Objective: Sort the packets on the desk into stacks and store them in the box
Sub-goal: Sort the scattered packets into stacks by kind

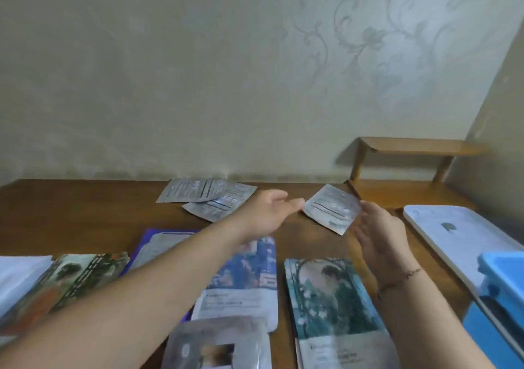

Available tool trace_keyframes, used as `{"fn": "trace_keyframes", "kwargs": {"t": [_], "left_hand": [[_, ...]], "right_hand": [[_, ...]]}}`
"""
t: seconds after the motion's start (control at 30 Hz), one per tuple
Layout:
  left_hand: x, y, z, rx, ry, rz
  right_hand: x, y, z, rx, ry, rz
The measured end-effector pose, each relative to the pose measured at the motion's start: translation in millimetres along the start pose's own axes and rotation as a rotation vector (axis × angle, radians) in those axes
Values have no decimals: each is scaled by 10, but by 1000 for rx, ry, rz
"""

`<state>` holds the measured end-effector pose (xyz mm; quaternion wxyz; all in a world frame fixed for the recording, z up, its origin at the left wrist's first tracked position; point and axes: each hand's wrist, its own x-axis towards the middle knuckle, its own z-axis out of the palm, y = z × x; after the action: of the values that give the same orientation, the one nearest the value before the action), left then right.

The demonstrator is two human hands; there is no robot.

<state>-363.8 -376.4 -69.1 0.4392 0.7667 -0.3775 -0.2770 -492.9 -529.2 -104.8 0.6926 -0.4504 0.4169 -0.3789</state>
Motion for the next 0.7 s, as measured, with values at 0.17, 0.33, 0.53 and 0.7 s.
{"fn": "trace_keyframes", "kwargs": {"t": [0.17,0.33,0.53,0.7], "left_hand": [[1216,-218,366,-103,62,-205],[1638,-238,578,128,183,-187],[1708,-196,615,24,157,-315],[1447,-180,426,-401,26,-396]], "right_hand": [[383,-4,-9,121,60,151],[630,65,-39,84,106,203],[685,114,-7,-73,101,184],[590,137,55,-173,-24,176]]}}
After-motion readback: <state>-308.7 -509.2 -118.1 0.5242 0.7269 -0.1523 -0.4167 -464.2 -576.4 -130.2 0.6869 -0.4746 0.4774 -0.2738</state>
